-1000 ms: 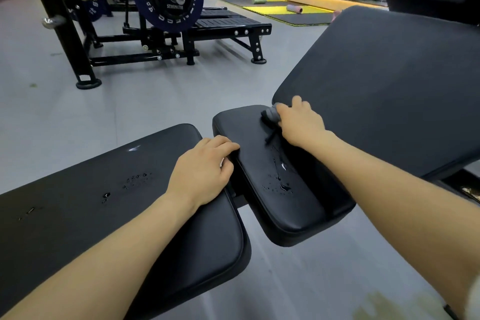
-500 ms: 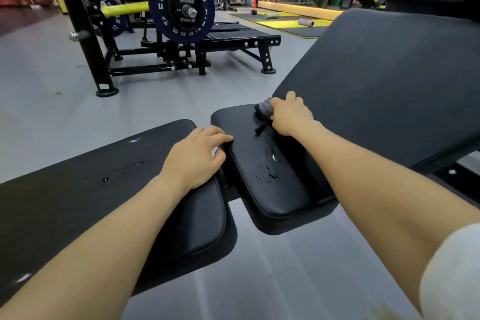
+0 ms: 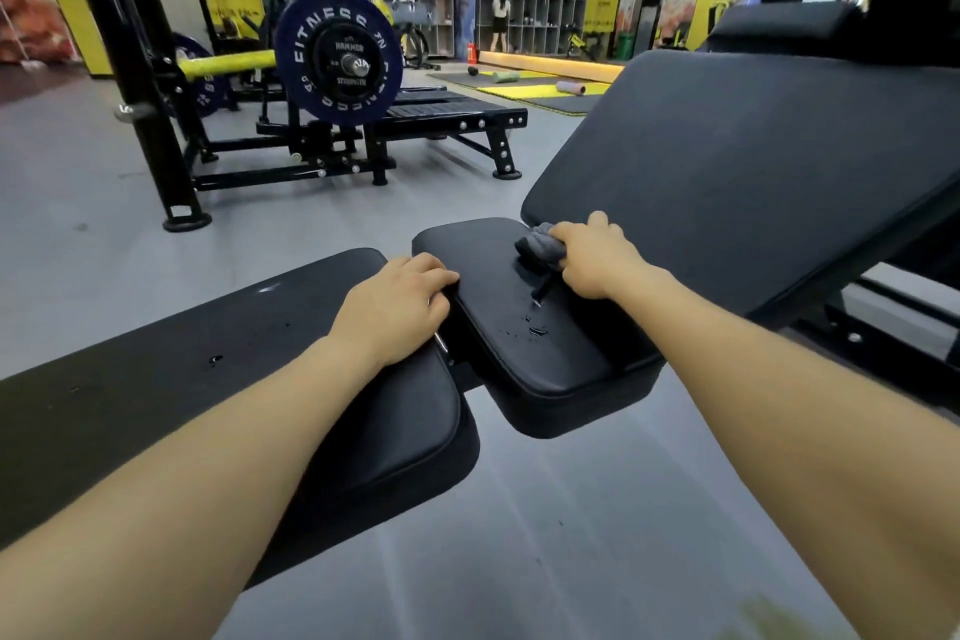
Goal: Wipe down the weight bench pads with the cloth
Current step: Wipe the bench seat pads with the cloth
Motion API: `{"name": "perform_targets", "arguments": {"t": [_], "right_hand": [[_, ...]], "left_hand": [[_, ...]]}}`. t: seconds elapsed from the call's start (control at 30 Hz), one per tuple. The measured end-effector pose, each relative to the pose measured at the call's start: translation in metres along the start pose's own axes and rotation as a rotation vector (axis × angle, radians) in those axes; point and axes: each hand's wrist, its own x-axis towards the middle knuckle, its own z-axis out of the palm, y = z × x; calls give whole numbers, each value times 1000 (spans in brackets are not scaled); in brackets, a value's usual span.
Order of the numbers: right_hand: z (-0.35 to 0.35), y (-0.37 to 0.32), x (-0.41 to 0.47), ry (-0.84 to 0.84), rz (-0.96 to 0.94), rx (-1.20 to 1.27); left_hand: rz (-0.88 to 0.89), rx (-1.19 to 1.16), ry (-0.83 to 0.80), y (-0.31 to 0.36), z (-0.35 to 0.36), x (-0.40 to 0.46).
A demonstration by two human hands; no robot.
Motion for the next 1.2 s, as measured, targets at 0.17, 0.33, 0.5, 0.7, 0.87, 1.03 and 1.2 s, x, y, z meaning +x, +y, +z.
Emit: {"name": "perform_targets", "arguments": {"t": [0.17,0.33,0.5,0.7,0.87,1.03,1.2], "right_hand": [[-5,13,-44,17,44,-32],[-8,19,-87,50,102,-49],[-13,17,-119,34,127,-170],[-17,-2,-85,31,88,-258],[0,-21,-19,82,77,-253],[8,-33,25,90,57,-201],[9,-34,4,82,-39,-138]], "left_hand": [[104,-10,14,18,-6,-4],[139,-132,8,36,-3,-19],[143,-223,-29,31,-6,-28],[141,-291,-2,29,-4,-31],[114,-339,9,29,-1,-30],[99,-365,6,28,-2,-30],[85,-356,-13,30,-6,-32]]}}
